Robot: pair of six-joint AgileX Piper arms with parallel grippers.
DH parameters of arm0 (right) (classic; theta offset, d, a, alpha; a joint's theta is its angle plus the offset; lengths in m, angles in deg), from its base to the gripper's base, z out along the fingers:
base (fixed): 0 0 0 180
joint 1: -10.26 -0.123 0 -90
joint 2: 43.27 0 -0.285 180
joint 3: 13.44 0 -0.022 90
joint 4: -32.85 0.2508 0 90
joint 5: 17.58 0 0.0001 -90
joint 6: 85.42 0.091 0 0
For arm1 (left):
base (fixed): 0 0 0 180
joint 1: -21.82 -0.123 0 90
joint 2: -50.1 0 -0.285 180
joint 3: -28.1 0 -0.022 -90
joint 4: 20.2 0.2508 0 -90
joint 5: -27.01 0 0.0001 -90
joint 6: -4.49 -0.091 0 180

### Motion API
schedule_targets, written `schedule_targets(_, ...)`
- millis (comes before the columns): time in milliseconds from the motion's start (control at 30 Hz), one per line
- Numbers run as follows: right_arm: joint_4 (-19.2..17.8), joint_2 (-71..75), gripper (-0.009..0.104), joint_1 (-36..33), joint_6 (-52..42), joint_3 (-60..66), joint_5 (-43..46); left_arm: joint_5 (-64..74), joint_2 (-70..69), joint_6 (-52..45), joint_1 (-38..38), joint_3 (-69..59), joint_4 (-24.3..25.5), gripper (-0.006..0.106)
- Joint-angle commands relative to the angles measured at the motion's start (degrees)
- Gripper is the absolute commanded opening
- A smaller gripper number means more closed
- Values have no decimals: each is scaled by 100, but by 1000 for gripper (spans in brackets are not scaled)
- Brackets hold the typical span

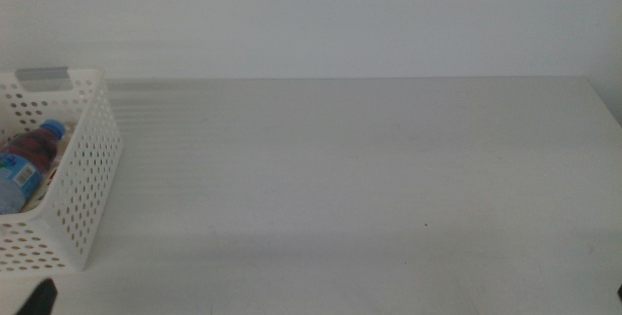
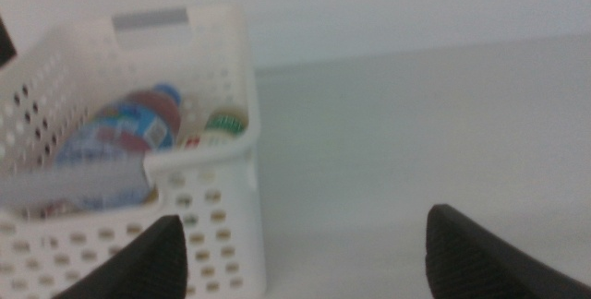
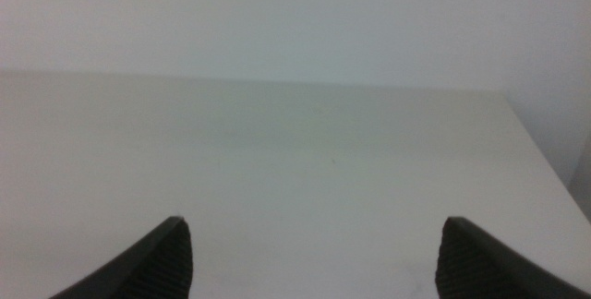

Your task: Use arms to grab the bottles and put them into the dustbin to the left of the table.

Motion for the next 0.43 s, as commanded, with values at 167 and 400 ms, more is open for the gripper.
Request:
schedule_targets(167,-42,172,79,87,-47,144,314,-465,-137,58,-91,-307,-182,81)
schedule_targets(400,-42,172,79,87,-47,144,302,-374,-137,58,-91,-307,-211,81)
